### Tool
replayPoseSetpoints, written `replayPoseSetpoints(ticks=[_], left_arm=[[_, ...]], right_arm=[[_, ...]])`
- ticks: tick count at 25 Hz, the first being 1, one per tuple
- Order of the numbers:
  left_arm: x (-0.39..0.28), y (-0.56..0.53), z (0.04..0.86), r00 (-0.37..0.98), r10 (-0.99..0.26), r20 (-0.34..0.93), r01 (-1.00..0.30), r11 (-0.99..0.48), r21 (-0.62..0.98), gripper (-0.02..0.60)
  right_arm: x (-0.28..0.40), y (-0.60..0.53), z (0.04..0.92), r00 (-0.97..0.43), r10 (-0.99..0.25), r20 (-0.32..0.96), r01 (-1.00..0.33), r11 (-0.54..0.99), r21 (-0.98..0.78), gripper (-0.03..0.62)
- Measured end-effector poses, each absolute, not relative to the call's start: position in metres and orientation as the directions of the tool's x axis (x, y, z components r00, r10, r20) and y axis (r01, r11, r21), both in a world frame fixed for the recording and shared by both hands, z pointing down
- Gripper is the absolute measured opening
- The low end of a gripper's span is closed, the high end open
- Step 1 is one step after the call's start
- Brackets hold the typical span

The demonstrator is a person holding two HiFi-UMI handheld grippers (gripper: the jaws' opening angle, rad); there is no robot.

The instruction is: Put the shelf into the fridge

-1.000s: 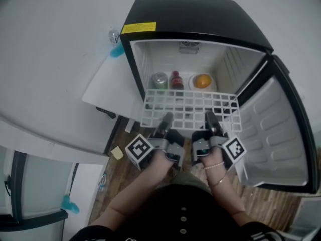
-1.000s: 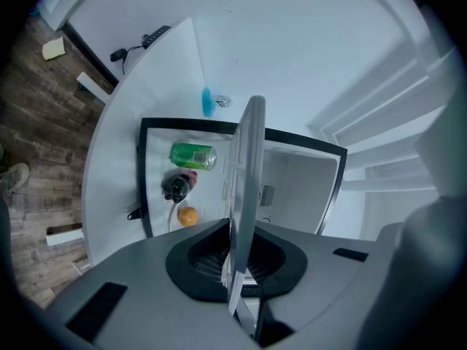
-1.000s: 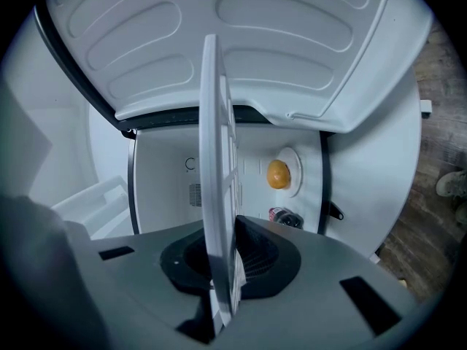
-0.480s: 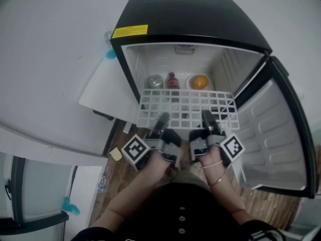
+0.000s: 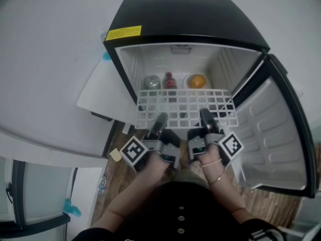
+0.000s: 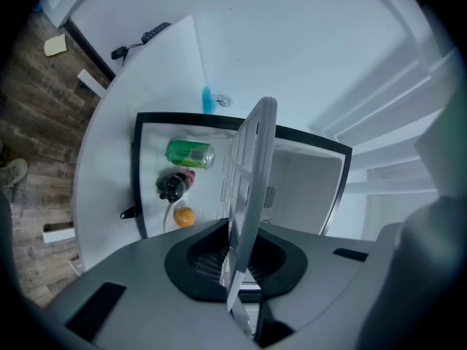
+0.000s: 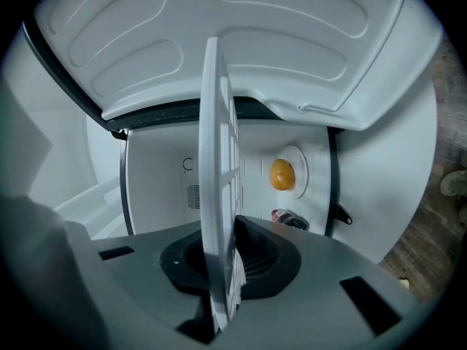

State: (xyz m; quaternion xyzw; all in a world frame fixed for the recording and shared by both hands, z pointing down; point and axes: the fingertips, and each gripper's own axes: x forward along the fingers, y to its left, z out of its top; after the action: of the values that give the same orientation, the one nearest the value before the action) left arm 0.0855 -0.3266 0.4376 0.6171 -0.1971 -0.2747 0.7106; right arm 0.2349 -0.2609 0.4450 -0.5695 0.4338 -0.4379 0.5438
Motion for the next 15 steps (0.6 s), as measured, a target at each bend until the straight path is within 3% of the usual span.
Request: replayPoseSetpoints(ticks=[15], left_arm=[[0.0884, -0.3347, 0.4363, 0.759, -0.650, -0.037, 0.096, 0.056, 0.994, 0.035]], right_arm=[[0.2385, -0.2696, 0.4438, 0.221, -0.974, 0.042, -0.024, -0.048, -0.999, 0.029]])
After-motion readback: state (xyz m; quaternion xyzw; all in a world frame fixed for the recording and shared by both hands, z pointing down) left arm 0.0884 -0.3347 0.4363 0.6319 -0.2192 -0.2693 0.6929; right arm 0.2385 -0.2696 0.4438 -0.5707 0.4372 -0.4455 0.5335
